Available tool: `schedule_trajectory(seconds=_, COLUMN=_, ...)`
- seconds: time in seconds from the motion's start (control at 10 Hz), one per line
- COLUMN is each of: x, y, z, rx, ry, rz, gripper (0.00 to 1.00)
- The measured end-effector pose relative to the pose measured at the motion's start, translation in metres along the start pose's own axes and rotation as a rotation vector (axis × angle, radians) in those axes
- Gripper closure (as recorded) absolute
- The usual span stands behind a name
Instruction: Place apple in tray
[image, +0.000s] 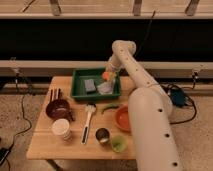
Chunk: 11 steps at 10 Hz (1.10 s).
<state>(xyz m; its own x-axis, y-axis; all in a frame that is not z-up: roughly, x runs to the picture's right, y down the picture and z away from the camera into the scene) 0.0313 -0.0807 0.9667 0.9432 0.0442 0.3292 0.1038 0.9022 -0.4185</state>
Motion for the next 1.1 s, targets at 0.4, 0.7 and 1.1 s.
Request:
schedule_trajectory(seconds=0.4, x=-0.004, y=0.016, z=-0.007, rx=0.027, ry=-0.028, rz=0.009, gripper=0.32)
schedule_trajectory(seconds=0.7, x=-0.008, y=0.033, z=-0.01, rx=0.022, ry=-0.058, rz=0.018, gripper=0.2)
schedule_trajectory(seconds=1.1, x=-0.012, y=0.035, z=-0.012, rx=0.021, ry=-0.085, rz=0.009, gripper=0.2)
